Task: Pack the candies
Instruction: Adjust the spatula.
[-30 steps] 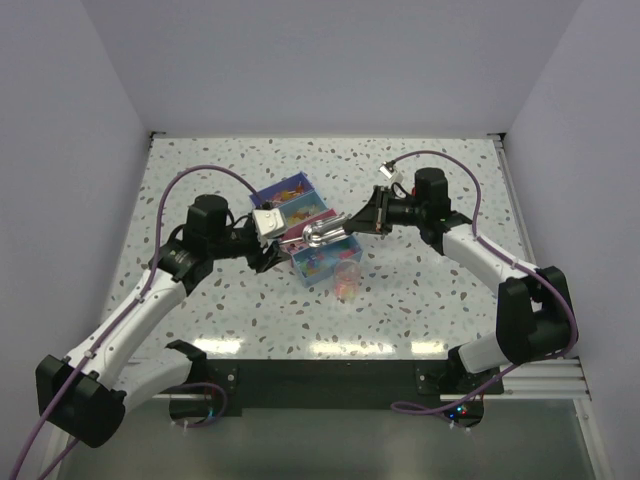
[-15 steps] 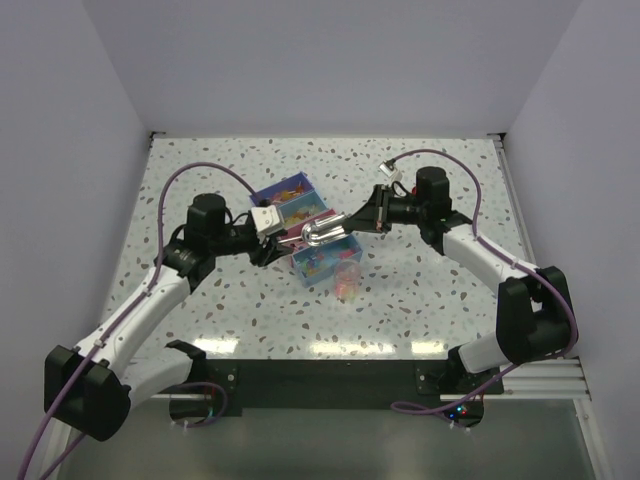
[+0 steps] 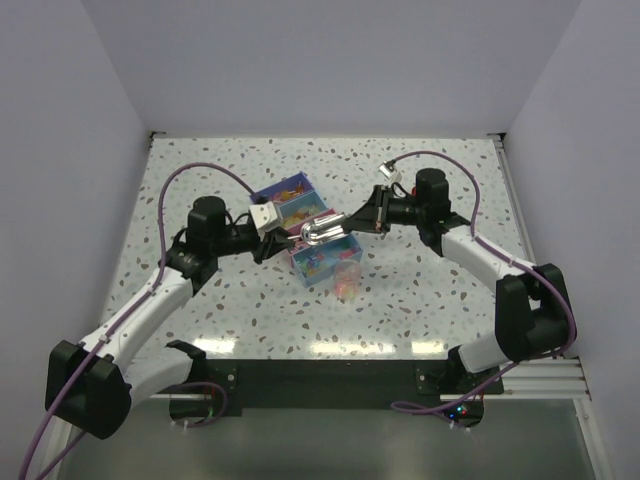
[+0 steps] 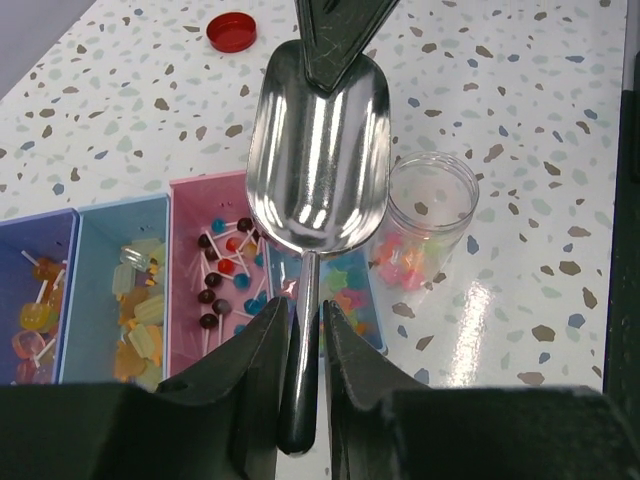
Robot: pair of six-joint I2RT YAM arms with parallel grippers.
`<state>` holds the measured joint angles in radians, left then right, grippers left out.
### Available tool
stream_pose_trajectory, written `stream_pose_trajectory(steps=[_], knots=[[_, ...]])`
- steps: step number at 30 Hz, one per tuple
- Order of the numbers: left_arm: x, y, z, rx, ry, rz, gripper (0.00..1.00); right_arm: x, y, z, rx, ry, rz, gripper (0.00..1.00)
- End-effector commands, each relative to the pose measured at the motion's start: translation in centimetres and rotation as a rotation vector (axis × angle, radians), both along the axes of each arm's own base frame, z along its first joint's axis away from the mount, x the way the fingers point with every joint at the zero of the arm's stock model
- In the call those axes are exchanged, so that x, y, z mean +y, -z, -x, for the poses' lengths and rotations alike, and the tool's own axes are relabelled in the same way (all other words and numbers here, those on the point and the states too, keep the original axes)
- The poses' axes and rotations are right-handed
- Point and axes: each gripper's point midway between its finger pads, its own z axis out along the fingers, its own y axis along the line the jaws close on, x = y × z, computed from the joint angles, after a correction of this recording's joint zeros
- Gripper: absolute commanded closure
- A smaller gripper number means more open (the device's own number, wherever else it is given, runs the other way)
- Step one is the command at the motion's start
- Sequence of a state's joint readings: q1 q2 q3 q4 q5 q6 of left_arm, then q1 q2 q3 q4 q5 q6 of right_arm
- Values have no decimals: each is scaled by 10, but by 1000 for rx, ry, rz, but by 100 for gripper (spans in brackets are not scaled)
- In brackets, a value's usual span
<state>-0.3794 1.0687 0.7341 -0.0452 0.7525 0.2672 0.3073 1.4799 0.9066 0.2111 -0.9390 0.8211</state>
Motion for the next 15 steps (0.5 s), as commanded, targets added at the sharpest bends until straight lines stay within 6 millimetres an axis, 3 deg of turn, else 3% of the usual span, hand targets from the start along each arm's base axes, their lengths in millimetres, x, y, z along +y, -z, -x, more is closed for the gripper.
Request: stream_pose_trajectory(steps=[1, 6, 9, 10, 15], knots=[[-4, -16, -5, -47, 1, 68, 76, 1, -6, 2, -31, -23, -31, 100], [-6, -17, -2, -28, 2, 96, 80, 1, -4, 3, -24, -20, -34, 100], [-5, -14, -1, -21, 2, 95, 91, 0, -4, 3, -24, -16, -34, 100], [-5, -14, 0, -20, 0, 95, 99, 0, -4, 3, -25, -15, -34, 100], [-2, -19, 1, -24, -20, 103, 100, -1, 4, 3, -11, -8, -11, 100]])
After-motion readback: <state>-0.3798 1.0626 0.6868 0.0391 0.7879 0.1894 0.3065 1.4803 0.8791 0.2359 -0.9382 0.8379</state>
